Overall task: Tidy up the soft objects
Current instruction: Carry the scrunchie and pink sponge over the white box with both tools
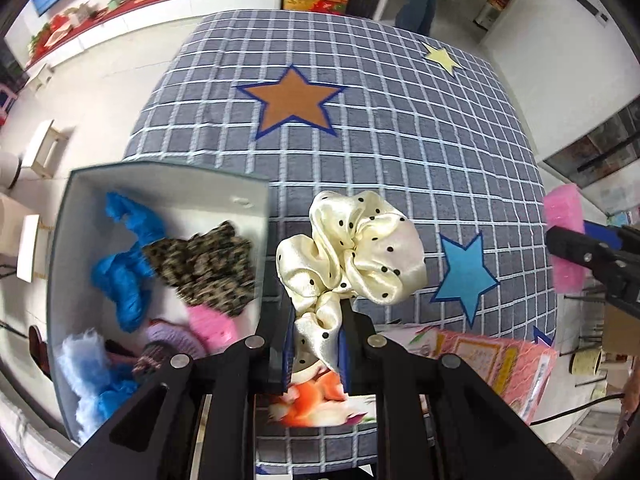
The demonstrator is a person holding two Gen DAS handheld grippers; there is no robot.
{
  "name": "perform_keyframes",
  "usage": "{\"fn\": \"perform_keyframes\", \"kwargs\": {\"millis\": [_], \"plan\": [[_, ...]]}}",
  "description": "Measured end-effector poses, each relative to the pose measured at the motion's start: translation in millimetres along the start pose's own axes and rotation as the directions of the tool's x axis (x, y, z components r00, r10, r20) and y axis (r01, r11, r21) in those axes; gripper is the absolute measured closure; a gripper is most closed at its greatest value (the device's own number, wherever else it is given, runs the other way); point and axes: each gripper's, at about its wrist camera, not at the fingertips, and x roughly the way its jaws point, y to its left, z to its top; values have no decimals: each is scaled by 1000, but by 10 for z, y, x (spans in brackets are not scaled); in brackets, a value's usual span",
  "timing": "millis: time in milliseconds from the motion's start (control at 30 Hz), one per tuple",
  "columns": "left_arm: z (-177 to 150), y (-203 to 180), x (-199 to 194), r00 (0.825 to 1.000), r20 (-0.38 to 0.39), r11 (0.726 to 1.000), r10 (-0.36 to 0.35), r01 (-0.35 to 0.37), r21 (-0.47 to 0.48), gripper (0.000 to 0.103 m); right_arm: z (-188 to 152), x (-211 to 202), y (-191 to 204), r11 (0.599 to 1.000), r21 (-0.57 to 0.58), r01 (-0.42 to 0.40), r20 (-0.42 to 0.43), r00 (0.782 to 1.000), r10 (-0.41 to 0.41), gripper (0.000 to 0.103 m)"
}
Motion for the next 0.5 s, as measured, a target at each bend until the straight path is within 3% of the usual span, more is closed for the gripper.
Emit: {"fn": "perform_keyframes", "kwargs": {"millis": [500], "plan": [[-469, 1001, -294, 998, 50, 981, 40, -30, -194, 84, -120, 57, 1425, 974, -218, -57, -6, 998, 57, 55]]}}
